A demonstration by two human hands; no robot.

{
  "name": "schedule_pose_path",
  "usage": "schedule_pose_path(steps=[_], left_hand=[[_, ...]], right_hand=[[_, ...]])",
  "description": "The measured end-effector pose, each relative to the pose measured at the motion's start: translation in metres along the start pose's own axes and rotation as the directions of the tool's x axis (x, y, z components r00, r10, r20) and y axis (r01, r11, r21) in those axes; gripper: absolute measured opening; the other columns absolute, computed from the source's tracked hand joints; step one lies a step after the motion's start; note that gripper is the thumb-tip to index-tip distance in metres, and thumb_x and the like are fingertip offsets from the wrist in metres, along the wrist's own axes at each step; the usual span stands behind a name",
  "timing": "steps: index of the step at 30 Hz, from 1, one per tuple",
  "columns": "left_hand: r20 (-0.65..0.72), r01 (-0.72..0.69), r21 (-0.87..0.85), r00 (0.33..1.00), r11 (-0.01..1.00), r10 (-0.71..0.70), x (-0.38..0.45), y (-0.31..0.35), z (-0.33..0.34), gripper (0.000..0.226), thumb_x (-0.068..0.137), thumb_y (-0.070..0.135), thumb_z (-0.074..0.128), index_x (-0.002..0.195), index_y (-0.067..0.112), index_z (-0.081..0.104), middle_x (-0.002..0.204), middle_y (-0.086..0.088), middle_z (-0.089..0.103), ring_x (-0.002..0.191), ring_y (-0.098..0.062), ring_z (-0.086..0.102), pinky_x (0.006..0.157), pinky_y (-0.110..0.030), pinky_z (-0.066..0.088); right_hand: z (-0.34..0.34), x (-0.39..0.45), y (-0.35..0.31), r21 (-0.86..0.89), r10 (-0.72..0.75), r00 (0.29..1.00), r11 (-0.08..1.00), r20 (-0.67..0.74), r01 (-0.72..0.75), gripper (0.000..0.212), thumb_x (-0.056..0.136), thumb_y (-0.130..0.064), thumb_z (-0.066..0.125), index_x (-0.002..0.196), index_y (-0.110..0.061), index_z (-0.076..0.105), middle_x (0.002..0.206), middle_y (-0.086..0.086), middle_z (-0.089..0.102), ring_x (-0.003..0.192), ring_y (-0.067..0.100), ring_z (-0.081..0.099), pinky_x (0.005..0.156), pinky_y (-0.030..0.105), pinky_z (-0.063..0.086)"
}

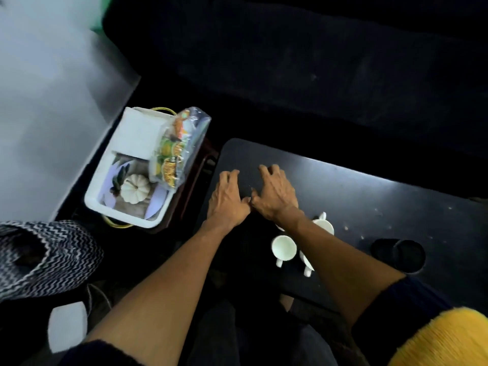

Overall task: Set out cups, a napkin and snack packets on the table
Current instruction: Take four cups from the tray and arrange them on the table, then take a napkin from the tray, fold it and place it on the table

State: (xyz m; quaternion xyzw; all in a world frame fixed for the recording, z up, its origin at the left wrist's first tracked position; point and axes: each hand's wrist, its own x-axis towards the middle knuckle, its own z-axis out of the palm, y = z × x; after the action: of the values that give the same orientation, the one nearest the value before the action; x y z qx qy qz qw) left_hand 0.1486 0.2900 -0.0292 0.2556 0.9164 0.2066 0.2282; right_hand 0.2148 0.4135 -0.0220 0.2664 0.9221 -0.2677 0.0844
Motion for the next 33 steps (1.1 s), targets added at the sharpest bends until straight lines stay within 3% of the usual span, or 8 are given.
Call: schedule_pose_path(steps=[7,14,17,20,25,28,31,33], left_hand=[[-0.122,0.022,-0.061,0.992,0.998,-0.030,0.007,-0.080,-0.067,0.068,0.079,0.024,0.072,0.138,0.006,0.043,0.139,-0.016,0.043,0.119,-0.037,0.054,0.093,-0.047,0.048],[-0.155,0.106,-0.119,0.980,0.987,-0.124,0.029,-0.169,-0.126,0.063,0.075,0.021,0.071,0.132,0.015,0.044,0.131,-0.008,0.046,0.113,-0.034,0.056,0.079,-0.046,0.053],[-0.136,0.094,-0.150,0.984,0.984,-0.115,0.042,-0.204,-0.144,0.065,0.071,0.022,0.063,0.133,0.009,0.046,0.130,-0.013,0.048,0.119,-0.035,0.051,0.088,-0.046,0.049],[-0.083,0.172,-0.143,0.979,0.975,-0.185,0.059,-0.231,-0.152,0.070,0.072,0.024,0.065,0.138,0.011,0.044,0.135,-0.012,0.049,0.127,-0.035,0.045,0.097,-0.046,0.041],[0.016,0.298,-0.235,0.953,0.925,-0.303,0.081,-0.253,-0.155,0.083,0.066,0.030,0.049,0.147,0.020,0.036,0.150,-0.005,0.040,0.138,-0.030,0.037,0.108,-0.049,0.030],[0.033,0.278,-0.269,0.959,0.922,-0.280,0.092,-0.266,-0.151,0.080,0.073,0.015,0.055,0.150,0.022,0.033,0.157,-0.004,0.035,0.143,-0.029,0.033,0.113,-0.045,0.028],[0.030,0.226,-0.260,0.974,0.939,-0.226,0.105,-0.278,-0.147,0.080,0.080,0.010,0.062,0.153,0.018,0.032,0.159,-0.006,0.034,0.146,-0.028,0.031,0.115,-0.040,0.029],[0.037,0.215,-0.264,0.976,0.940,-0.213,0.113,-0.286,-0.145,0.080,0.082,0.015,0.067,0.153,0.014,0.032,0.158,-0.009,0.035,0.146,-0.029,0.031,0.114,-0.040,0.030]], right_hand=[[0.019,0.039,-0.121,0.024,-0.146,0.989,0.989,0.036,0.146,0.047,0.081,-0.030,0.058,0.124,-0.012,0.050,0.116,0.012,0.048,0.111,0.033,0.047,0.082,0.043,0.048],[0.053,0.083,-0.213,-0.027,-0.151,0.986,0.988,0.076,0.153,0.053,0.078,-0.029,0.064,0.126,-0.010,0.049,0.122,0.014,0.049,0.113,0.035,0.047,0.083,0.044,0.047],[0.068,0.099,-0.239,-0.059,-0.136,0.988,0.988,0.076,0.140,0.045,0.076,-0.023,0.061,0.118,-0.009,0.052,0.120,0.015,0.049,0.109,0.036,0.048,0.077,0.041,0.044],[0.082,0.114,-0.258,-0.103,-0.132,0.987,0.985,0.094,0.142,0.046,0.073,-0.021,0.060,0.117,-0.007,0.054,0.114,0.015,0.049,0.104,0.035,0.048,0.076,0.038,0.041],[0.097,0.132,-0.273,-0.205,-0.097,0.988,0.971,0.121,0.121,0.064,0.067,-0.040,0.038,0.116,-0.005,0.059,0.113,0.018,0.052,0.105,0.035,0.048,0.087,0.046,0.046],[0.105,0.145,-0.277,-0.296,-0.101,0.990,0.947,0.097,0.126,0.057,0.077,-0.044,0.041,0.116,-0.006,0.059,0.113,0.015,0.055,0.102,0.031,0.048,0.086,0.041,0.044],[0.105,0.166,-0.287,-0.260,-0.118,0.989,0.955,0.094,0.139,0.076,0.070,-0.055,0.025,0.120,-0.006,0.057,0.112,0.013,0.055,0.105,0.031,0.050,0.088,0.042,0.044],[0.105,0.187,-0.292,-0.271,-0.123,0.989,0.952,0.084,0.142,0.060,0.077,-0.043,0.043,0.122,-0.006,0.057,0.114,0.014,0.056,0.108,0.032,0.051,0.089,0.042,0.045]])
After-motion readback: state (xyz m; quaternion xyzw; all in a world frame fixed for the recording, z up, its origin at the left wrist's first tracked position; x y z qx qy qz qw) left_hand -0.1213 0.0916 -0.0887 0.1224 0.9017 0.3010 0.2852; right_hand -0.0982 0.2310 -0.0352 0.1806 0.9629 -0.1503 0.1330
